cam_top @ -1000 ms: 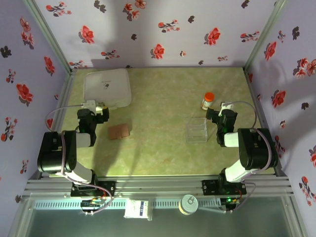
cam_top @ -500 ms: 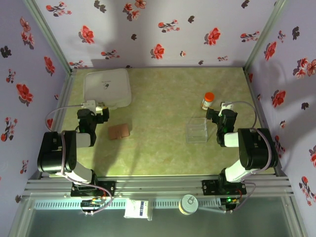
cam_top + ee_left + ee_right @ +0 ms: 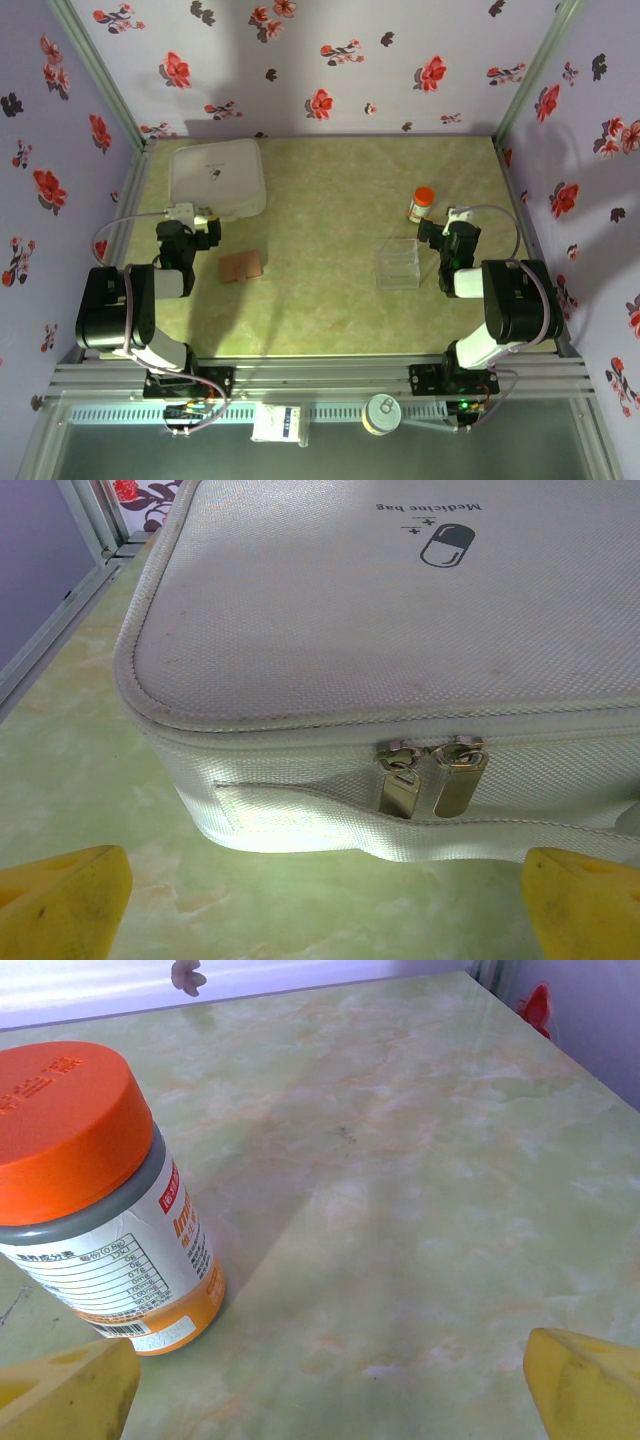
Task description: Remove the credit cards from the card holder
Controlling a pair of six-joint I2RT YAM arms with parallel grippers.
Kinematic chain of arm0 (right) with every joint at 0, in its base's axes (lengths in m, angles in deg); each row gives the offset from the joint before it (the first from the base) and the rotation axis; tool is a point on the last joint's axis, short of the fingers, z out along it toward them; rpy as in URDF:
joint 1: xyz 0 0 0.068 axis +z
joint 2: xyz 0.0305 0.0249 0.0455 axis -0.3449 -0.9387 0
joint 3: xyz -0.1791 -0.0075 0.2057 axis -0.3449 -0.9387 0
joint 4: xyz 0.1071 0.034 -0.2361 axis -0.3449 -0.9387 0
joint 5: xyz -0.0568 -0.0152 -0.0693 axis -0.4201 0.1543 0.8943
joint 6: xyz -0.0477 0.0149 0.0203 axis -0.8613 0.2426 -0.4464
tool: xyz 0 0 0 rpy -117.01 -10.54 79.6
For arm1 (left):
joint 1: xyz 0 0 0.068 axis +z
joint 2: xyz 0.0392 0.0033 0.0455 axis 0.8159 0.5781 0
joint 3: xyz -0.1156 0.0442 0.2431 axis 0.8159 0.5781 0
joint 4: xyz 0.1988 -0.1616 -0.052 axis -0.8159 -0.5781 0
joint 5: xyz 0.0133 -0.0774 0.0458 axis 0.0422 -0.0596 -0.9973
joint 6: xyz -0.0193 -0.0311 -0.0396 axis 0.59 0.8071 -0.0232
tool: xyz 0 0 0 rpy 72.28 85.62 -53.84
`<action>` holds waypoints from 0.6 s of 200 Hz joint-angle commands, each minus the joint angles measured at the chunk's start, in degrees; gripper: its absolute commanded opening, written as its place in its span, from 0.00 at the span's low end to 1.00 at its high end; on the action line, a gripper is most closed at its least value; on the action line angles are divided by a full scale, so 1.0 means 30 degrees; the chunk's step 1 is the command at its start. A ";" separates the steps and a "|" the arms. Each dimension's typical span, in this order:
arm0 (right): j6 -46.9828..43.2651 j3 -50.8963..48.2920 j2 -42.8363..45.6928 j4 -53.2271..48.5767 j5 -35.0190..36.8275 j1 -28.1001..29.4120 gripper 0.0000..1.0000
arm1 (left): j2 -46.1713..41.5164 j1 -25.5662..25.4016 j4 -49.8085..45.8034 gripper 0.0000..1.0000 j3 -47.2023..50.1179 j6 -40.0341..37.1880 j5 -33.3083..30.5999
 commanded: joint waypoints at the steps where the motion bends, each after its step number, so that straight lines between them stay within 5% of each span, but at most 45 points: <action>1: 0.0216 0.0351 -0.0030 0.0206 -0.0175 -0.0097 0.99 | 0.0131 -0.0100 0.0667 1.00 0.0146 -0.0361 -0.0253; 120: 0.0002 0.0866 0.0614 -0.1173 -0.0537 -0.0097 0.99 | 0.0097 0.0052 0.0598 1.00 0.0118 -0.0266 -0.0125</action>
